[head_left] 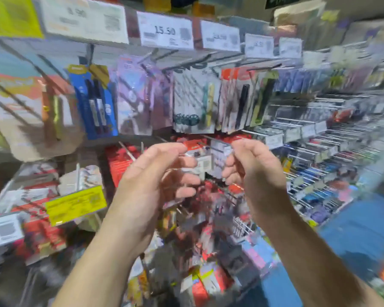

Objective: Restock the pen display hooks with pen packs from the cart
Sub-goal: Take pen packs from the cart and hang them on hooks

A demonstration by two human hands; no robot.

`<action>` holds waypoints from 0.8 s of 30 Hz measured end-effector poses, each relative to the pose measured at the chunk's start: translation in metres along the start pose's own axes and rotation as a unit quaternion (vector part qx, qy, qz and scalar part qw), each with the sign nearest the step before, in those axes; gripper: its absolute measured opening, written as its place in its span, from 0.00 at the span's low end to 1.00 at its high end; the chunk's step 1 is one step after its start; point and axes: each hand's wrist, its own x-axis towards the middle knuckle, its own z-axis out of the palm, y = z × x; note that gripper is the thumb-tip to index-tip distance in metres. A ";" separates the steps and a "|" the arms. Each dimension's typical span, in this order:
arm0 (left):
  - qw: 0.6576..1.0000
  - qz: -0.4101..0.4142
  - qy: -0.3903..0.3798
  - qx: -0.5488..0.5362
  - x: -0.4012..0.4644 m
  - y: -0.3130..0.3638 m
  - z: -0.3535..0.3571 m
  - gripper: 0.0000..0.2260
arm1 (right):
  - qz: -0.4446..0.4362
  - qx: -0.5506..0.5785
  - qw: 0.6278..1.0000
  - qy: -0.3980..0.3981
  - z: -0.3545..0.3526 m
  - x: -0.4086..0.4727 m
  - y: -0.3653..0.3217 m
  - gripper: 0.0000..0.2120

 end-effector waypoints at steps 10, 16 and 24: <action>0.961 -0.220 -0.159 0.055 -0.011 -0.181 0.216 0.13 | 0.071 -0.055 0.973 0.213 -0.285 -0.060 -0.001 0.10; 0.918 -0.322 -0.209 0.098 -0.041 -0.277 0.319 0.09 | 0.135 -0.064 0.924 0.351 -0.438 -0.104 0.014 0.09; 0.888 -0.367 -0.254 0.109 -0.031 -0.370 0.398 0.07 | 0.189 -0.023 0.861 0.472 -0.567 -0.131 0.040 0.04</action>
